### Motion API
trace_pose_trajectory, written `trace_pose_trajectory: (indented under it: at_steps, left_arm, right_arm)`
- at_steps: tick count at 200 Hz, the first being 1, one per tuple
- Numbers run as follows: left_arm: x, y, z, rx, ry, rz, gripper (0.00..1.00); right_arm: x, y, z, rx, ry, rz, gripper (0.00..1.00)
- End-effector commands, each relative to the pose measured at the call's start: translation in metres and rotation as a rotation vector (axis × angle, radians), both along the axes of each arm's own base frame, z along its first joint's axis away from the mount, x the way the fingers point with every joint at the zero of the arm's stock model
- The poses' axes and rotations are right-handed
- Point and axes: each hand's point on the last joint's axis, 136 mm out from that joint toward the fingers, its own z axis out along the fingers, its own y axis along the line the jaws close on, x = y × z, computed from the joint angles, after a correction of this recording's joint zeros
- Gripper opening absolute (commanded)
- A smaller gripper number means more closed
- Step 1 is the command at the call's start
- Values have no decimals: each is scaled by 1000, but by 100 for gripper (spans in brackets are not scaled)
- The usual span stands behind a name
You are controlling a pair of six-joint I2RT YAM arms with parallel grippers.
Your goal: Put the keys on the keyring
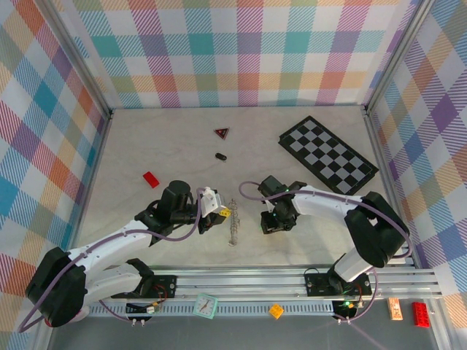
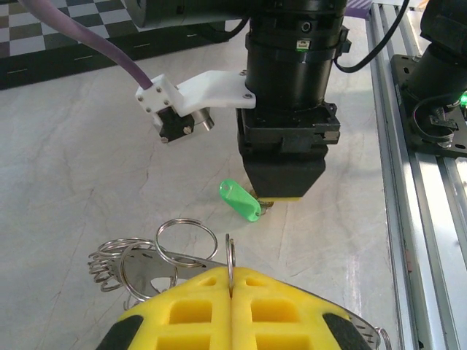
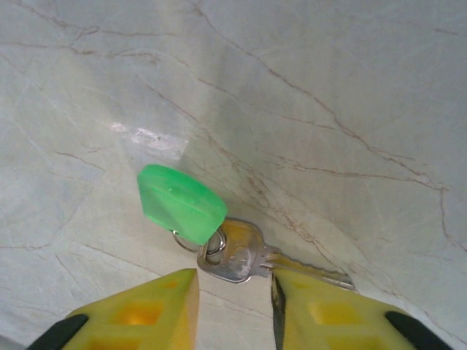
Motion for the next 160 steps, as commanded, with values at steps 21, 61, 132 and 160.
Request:
trace_pose_trajectory:
  at_steps: [21, 61, 132, 160]
  left_arm:
    - [-1, -5, 15, -15, -40, -21, 0]
    - [-1, -4, 15, -13, -39, -20, 0]
    - [-1, -4, 13, -9, -37, -17, 0]
    - [-1, -4, 13, -9, -35, -19, 0]
  right_arm:
    - [4, 14, 3, -12, -11, 10, 36]
    - [13, 4, -5, -141, -52, 7, 41]
    - [41, -6, -5, -243, -171, -46, 33]
    - [53, -14, 3, -288, -233, -48, 17]
